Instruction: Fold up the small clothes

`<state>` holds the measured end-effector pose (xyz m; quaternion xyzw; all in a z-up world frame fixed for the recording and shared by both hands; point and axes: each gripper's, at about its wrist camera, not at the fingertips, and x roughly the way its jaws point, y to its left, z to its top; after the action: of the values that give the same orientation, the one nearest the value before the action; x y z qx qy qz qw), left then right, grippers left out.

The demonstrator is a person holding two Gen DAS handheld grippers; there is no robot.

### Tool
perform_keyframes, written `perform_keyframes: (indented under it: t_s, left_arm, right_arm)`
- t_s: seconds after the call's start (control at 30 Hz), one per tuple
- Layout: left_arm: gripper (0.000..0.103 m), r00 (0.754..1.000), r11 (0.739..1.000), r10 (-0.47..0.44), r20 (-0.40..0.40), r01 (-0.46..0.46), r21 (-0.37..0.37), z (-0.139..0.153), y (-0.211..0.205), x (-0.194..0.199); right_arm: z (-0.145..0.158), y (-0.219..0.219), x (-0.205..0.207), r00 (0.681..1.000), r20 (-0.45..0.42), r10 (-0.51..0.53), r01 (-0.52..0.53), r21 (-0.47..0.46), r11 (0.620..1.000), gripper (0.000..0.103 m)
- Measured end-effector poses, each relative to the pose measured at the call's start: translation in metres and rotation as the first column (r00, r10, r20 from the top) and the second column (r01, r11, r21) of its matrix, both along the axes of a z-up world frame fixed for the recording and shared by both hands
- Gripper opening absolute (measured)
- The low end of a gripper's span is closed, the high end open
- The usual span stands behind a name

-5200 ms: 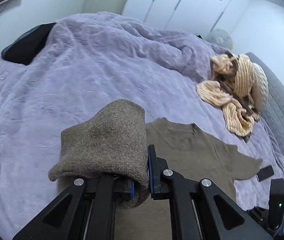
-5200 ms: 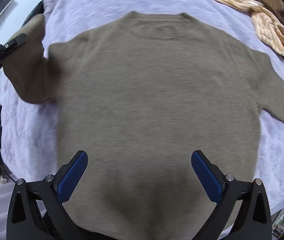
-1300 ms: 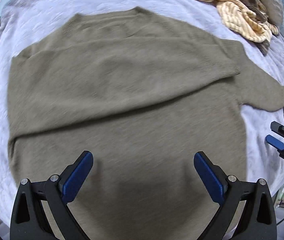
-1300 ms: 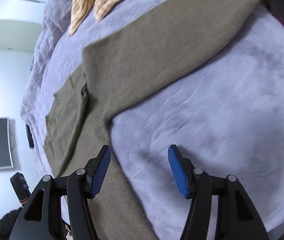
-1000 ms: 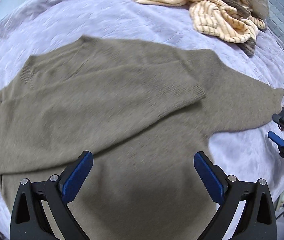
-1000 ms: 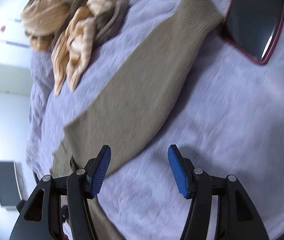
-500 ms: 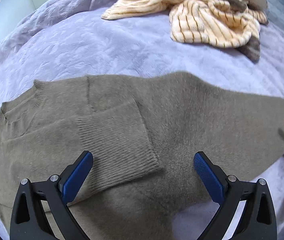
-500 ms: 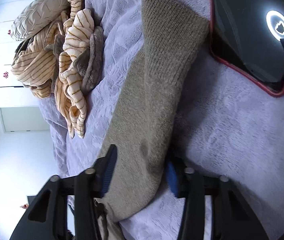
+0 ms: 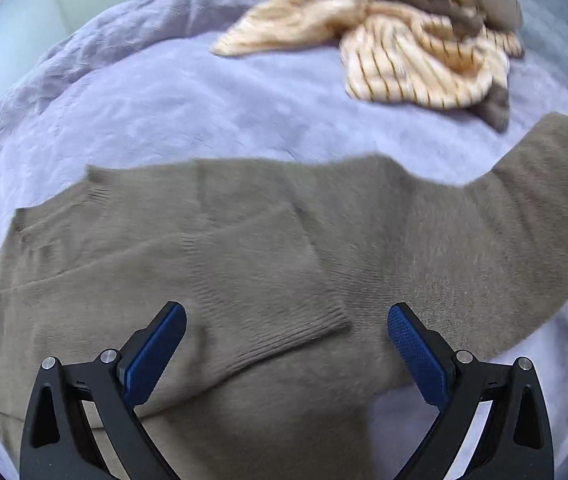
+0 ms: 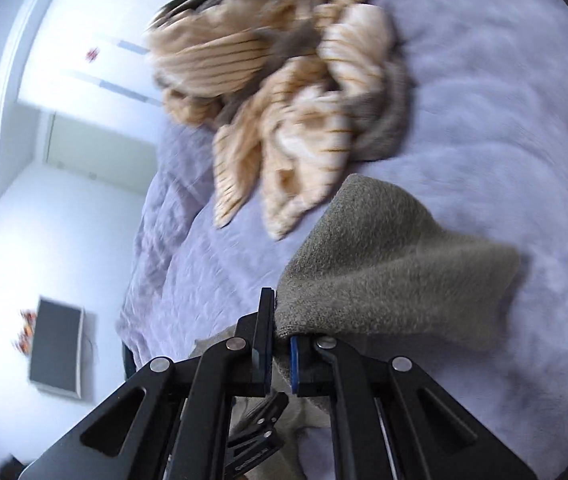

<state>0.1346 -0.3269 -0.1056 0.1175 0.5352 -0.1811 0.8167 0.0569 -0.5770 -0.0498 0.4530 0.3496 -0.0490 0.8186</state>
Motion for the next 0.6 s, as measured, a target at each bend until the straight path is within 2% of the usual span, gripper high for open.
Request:
perform_keyframes:
  t_s: [0.1, 0.17, 0.3, 0.43, 0.5, 0.6]
  left_arm:
    - [0.101, 0.999, 0.999, 0.027, 0.023, -0.026, -0.029, 0.021, 0.043, 0.005]
    - [0.101, 0.998, 0.998, 0.05, 0.025, -0.049, -0.028, 0.027, 0.079, 0.01]
    - [0.101, 0.991, 0.991, 0.13, 0.02, -0.13, -0.004, 0.033, 0.156, 0.019]
    - [0.101, 0.971, 0.97, 0.241, 0.011, -0.241, 0.035, 0.027, 0.24, 0.018]
    - [0.101, 0.957, 0.956, 0.289, 0.003, -0.288, 0.061, 0.021, 0.278, 0.016]
    - [0.101, 0.938, 0.936, 0.346, -0.017, -0.344, 0.079, 0.015, 0.323, 0.013]
  right_arm:
    - [0.026, 0.049, 0.031, 0.993, 0.003, 0.119, -0.118, -0.115, 0.986, 0.007]
    - [0.038, 0.091, 0.052, 0.979, -0.003, 0.204, -0.201, -0.19, 0.961, 0.007]
    - [0.04, 0.188, 0.09, 0.92, -0.051, 0.389, -0.385, -0.303, 0.872, 0.007]
    - [0.006, 0.298, 0.115, 0.817, -0.171, 0.551, -0.57, -0.387, 0.725, 0.007]
    - [-0.023, 0.351, 0.119, 0.762, -0.236, 0.603, -0.643, -0.391, 0.659, 0.007]
    - [-0.065, 0.407, 0.12, 0.689, -0.341, 0.639, -0.723, -0.39, 0.571, 0.008]
